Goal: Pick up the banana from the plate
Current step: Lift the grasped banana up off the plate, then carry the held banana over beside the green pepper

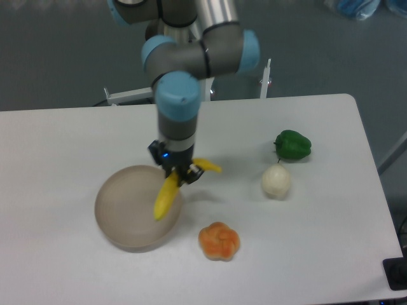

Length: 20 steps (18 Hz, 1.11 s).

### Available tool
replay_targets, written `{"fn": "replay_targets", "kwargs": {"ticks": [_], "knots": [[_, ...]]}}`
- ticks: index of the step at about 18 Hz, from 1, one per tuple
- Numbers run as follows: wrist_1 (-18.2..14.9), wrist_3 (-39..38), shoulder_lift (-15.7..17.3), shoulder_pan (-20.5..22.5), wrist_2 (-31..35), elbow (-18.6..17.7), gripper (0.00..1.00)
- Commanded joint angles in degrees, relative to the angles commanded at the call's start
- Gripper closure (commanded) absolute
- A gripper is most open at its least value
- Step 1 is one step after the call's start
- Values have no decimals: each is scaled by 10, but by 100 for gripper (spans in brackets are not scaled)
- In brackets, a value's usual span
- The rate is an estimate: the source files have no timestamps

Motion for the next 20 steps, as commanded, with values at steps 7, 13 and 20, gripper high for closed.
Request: {"fn": "replay_targets", "kwargs": {"ticks": [7, 13, 20], "knots": [[-48, 133, 48, 123, 17, 0, 74], [-45, 232, 48, 179, 33, 4, 76], [-39, 248, 48, 177, 27, 5, 76]]}}
